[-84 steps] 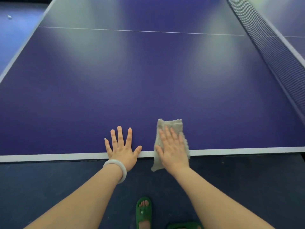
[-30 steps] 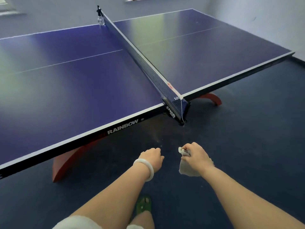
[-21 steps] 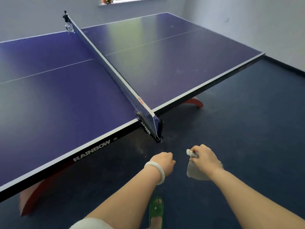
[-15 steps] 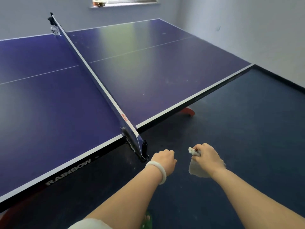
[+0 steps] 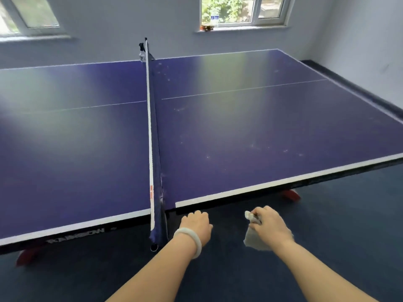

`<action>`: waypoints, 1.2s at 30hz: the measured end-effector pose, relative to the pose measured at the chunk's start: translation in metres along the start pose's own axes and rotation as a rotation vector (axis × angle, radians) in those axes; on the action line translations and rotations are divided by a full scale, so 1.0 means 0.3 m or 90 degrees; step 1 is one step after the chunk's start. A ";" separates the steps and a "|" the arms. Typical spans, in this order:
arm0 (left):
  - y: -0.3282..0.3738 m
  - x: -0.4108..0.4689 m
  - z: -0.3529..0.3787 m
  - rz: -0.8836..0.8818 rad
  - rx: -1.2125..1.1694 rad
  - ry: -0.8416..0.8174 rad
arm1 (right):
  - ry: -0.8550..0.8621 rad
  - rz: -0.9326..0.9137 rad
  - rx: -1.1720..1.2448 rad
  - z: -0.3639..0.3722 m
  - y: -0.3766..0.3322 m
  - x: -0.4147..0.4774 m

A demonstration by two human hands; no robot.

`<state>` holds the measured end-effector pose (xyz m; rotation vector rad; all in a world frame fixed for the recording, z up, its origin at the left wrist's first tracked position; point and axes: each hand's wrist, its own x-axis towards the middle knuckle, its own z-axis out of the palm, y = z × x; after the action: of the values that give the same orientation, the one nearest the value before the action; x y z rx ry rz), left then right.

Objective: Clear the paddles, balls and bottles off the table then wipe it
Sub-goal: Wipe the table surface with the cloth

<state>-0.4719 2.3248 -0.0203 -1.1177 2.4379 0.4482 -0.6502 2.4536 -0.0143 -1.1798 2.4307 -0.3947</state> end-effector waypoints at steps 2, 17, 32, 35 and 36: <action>0.023 0.016 -0.010 -0.062 -0.027 0.016 | -0.020 -0.051 -0.001 -0.033 0.022 0.082; 0.020 0.074 -0.027 -0.321 -0.191 0.125 | -0.162 -0.342 -0.056 -0.046 -0.188 0.492; -0.122 0.321 0.006 -0.408 -0.276 0.094 | -0.258 -0.561 -0.079 0.145 -0.473 0.847; -0.131 0.331 0.020 -0.441 -0.281 0.095 | -0.308 -0.627 -0.101 0.199 -0.537 0.889; -0.131 0.335 0.016 -0.450 -0.282 0.093 | -0.319 -0.650 -0.114 0.211 -0.551 0.903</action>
<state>-0.4995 2.2384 -0.0789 -2.1407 1.8985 0.6950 -0.6591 2.1339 -0.0644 -2.2230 1.3189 -0.1164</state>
